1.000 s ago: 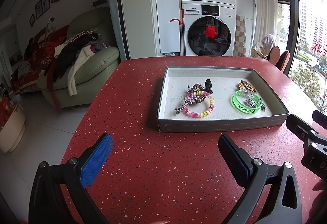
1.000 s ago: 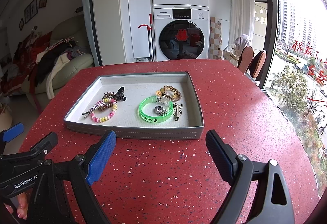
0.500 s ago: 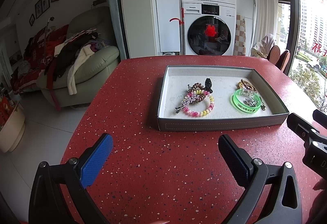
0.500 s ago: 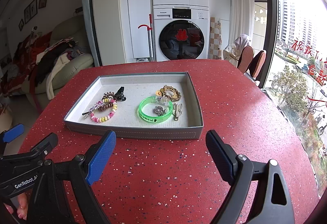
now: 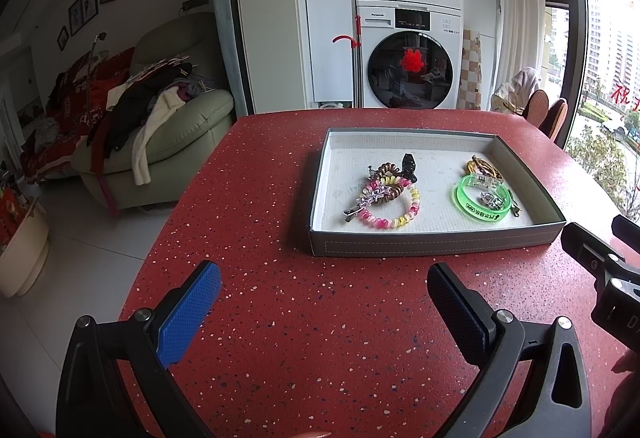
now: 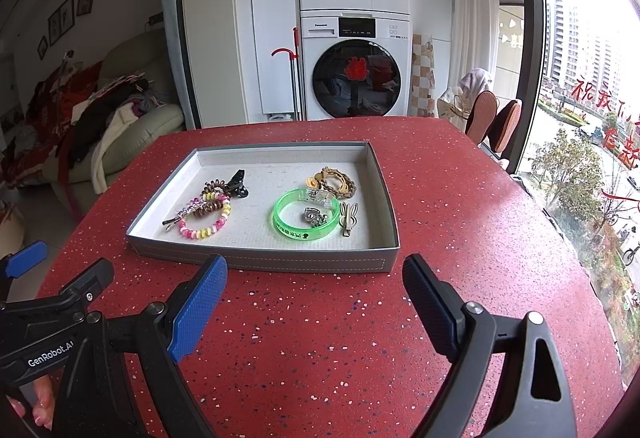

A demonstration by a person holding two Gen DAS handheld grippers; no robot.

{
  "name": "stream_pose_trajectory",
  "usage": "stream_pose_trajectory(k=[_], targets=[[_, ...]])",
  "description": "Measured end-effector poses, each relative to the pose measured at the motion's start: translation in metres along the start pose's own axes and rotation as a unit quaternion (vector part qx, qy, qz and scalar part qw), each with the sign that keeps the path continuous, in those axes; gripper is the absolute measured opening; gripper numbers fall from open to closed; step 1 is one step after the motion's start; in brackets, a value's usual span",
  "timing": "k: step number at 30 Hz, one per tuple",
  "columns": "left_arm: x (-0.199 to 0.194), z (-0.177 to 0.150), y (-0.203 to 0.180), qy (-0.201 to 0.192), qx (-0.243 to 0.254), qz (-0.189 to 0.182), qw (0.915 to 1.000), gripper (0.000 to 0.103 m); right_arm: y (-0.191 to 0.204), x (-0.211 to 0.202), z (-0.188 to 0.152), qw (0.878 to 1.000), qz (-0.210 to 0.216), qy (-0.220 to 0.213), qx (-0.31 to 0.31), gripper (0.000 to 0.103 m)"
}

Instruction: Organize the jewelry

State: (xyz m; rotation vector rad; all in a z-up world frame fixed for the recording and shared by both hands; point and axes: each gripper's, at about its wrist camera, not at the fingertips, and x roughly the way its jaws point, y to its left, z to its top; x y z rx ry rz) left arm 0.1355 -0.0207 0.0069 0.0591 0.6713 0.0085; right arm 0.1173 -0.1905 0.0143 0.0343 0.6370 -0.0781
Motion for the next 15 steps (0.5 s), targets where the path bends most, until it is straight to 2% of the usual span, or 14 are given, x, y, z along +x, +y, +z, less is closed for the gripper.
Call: stream_pose_trajectory(k=[15], targets=[[0.0003, -0.0037, -0.0012, -0.003, 0.002, 0.001, 1.0, 0.103, 0.0024, -0.0007, -0.0009, 1.0, 0.0, 0.001, 0.001, 0.091]])
